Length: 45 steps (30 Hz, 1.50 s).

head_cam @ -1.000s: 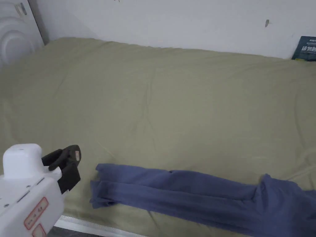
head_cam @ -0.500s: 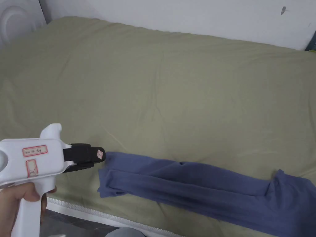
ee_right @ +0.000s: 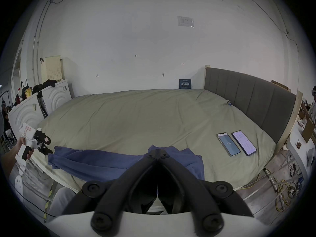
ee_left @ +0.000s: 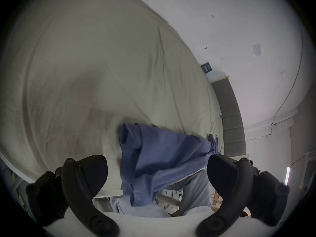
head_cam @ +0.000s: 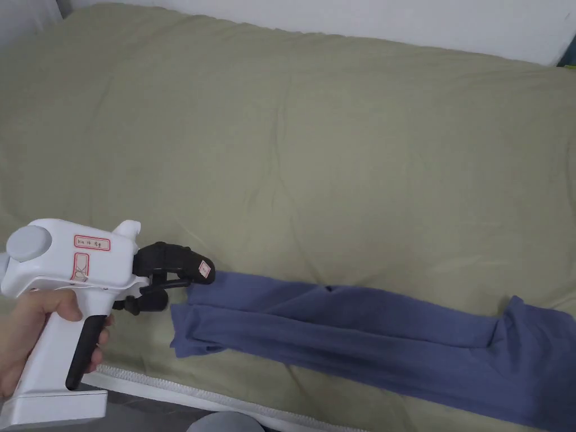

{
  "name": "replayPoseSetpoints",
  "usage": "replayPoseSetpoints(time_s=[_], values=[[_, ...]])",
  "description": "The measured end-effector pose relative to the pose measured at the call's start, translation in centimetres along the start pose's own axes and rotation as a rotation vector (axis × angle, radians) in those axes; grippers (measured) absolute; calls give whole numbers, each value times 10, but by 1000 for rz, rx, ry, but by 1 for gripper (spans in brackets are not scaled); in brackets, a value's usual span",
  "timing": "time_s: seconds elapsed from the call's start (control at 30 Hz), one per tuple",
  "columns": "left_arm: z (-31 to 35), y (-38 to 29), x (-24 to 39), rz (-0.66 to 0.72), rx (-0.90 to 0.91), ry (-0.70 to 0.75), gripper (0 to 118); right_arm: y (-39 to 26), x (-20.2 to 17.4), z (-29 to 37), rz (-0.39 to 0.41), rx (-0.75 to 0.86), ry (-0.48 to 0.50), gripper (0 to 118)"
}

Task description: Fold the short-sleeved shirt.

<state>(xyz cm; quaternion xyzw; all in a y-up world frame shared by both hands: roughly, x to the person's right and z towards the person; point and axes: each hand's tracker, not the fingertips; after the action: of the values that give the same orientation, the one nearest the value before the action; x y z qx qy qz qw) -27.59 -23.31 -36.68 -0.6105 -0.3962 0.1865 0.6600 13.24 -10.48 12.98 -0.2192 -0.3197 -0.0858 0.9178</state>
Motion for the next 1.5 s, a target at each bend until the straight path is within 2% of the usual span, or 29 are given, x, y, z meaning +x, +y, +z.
replayPoseSetpoints(time_s=[0.03,0.13,0.23,0.3,0.47,0.5,0.53,0.6,0.63,0.7,0.77,1.03,1.17,1.4,1.47,1.5], values=[[-17,1,32,20,-43,-42,116,0,0,-1,-1,-5,3,0],[-40,-2,33,44,-97,-140,116,-1,1,-5,-1,-14,6,0],[-54,13,14,47,-96,-143,116,-2,0,-7,-16,-24,15,0],[-53,9,18,86,-101,-238,116,-4,0,-8,-31,-23,26,0],[-59,-8,35,101,-118,-265,113,-11,0,-10,-63,-40,54,0],[-61,-12,40,97,-124,-256,105,-12,0,-10,-62,-41,56,0],[-63,-16,44,99,-122,-232,82,-13,0,-9,-61,-38,60,0],[-68,-7,37,82,-122,-113,20,-13,1,-7,-65,-37,70,0],[-72,-9,35,72,-130,-39,13,-14,2,-6,-67,-34,71,0],[-69,-4,26,107,-113,-117,10,-13,5,-3,-70,-27,74,0],[-57,-2,35,76,-59,-65,10,-11,9,0,-72,-20,73,0],[12,17,45,57,38,-11,8,-4,21,6,-83,17,76,0],[50,18,67,-8,104,99,7,-5,24,3,-84,20,90,0],[61,21,69,-19,125,168,6,-4,23,0,-85,21,127,0],[58,18,85,-47,114,182,6,-6,22,-1,-87,20,137,0],[51,-1,115,-72,111,207,6,-7,21,-1,-88,18,140,0]])
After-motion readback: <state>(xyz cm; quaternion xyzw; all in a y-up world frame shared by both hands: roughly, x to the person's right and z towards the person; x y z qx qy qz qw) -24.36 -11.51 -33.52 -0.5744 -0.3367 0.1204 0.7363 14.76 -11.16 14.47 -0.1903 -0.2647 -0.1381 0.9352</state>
